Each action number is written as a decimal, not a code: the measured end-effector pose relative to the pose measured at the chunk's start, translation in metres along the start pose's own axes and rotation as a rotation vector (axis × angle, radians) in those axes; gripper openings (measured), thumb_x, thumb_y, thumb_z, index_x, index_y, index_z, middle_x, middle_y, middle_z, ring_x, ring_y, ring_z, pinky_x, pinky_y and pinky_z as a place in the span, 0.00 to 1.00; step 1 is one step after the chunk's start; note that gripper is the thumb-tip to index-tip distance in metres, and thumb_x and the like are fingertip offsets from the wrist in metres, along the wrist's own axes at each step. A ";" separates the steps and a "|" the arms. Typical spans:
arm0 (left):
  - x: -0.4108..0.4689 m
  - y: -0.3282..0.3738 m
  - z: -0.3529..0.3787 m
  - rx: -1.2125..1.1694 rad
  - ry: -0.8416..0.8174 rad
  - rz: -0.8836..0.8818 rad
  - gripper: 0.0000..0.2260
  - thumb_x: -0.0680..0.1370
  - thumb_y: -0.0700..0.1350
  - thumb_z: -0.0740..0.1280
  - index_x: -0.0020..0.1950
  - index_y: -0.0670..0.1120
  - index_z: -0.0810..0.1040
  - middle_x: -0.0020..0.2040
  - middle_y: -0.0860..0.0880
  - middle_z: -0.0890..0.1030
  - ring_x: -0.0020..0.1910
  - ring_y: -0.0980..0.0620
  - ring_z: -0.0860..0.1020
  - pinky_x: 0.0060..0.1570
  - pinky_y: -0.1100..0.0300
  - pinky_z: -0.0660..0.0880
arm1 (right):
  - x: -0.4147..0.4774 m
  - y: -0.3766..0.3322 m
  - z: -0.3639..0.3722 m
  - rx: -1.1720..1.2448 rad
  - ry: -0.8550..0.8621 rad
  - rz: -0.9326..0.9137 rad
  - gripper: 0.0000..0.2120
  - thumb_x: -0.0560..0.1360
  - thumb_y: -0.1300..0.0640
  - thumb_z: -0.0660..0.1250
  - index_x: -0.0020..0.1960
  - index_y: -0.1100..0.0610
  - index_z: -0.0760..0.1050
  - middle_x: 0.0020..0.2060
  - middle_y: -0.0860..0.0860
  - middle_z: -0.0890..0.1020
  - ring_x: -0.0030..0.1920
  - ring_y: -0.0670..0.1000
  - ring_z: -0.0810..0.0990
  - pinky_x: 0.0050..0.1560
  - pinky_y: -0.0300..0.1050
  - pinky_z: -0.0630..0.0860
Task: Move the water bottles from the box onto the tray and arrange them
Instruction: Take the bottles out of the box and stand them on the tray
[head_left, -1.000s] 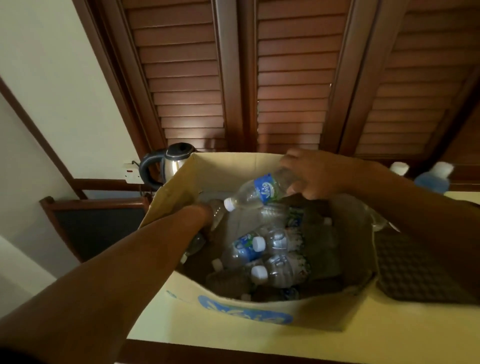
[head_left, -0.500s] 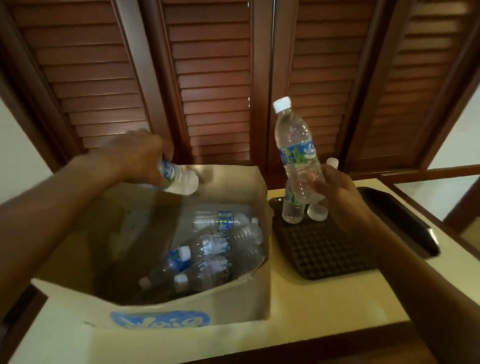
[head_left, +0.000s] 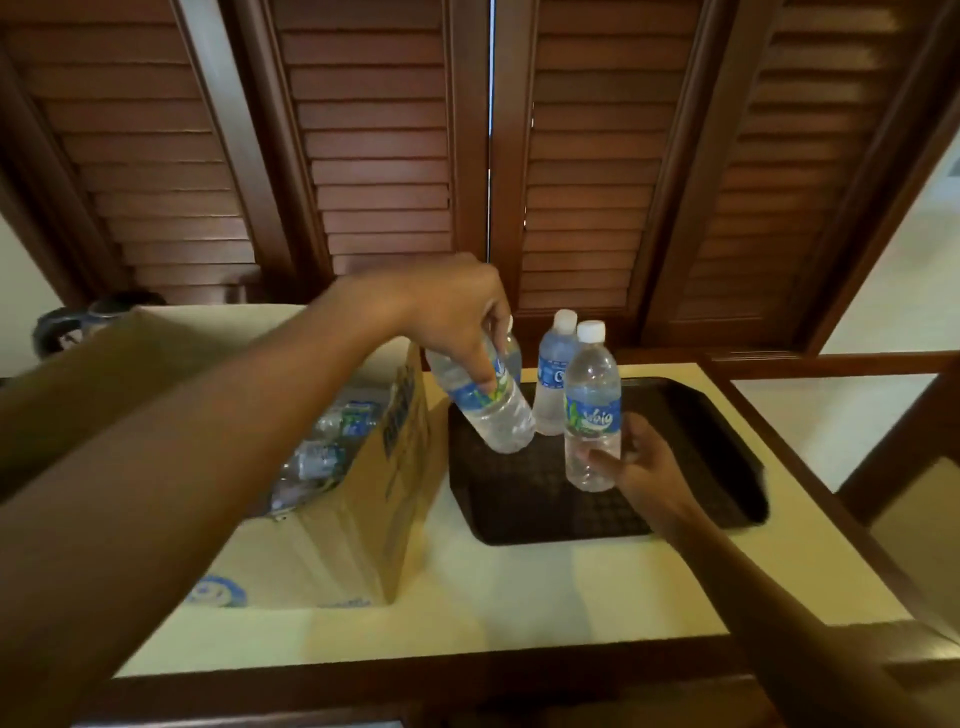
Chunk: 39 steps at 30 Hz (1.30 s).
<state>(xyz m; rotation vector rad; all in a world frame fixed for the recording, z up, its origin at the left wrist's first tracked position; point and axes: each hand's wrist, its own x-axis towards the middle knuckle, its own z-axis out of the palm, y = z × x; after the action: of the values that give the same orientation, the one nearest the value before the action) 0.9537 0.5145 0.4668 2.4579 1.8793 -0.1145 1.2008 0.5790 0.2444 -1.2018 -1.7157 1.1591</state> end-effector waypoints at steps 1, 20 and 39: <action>0.011 0.006 0.014 -0.012 -0.005 -0.014 0.18 0.64 0.59 0.80 0.50 0.54 0.85 0.43 0.61 0.81 0.41 0.61 0.78 0.41 0.59 0.78 | 0.002 0.006 0.000 -0.030 0.007 0.017 0.27 0.72 0.56 0.78 0.67 0.52 0.72 0.56 0.46 0.81 0.56 0.49 0.82 0.52 0.47 0.80; 0.049 0.035 0.167 -0.525 0.508 -0.545 0.18 0.65 0.54 0.82 0.46 0.52 0.78 0.45 0.57 0.80 0.45 0.59 0.79 0.38 0.66 0.76 | 0.019 0.036 0.005 -0.200 0.008 -0.008 0.33 0.70 0.51 0.80 0.67 0.53 0.66 0.52 0.41 0.76 0.43 0.35 0.76 0.32 0.26 0.71; 0.046 0.084 0.214 -0.947 0.632 -0.532 0.40 0.64 0.50 0.83 0.71 0.59 0.66 0.57 0.66 0.74 0.59 0.65 0.75 0.55 0.68 0.72 | 0.026 0.050 0.010 -0.215 -0.033 -0.084 0.31 0.72 0.48 0.78 0.70 0.52 0.69 0.61 0.47 0.81 0.59 0.46 0.80 0.56 0.40 0.77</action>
<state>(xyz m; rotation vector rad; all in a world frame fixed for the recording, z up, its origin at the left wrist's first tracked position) 1.0398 0.5199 0.2493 1.3886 2.0094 1.3212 1.1987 0.6096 0.1953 -1.2292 -1.9360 0.9682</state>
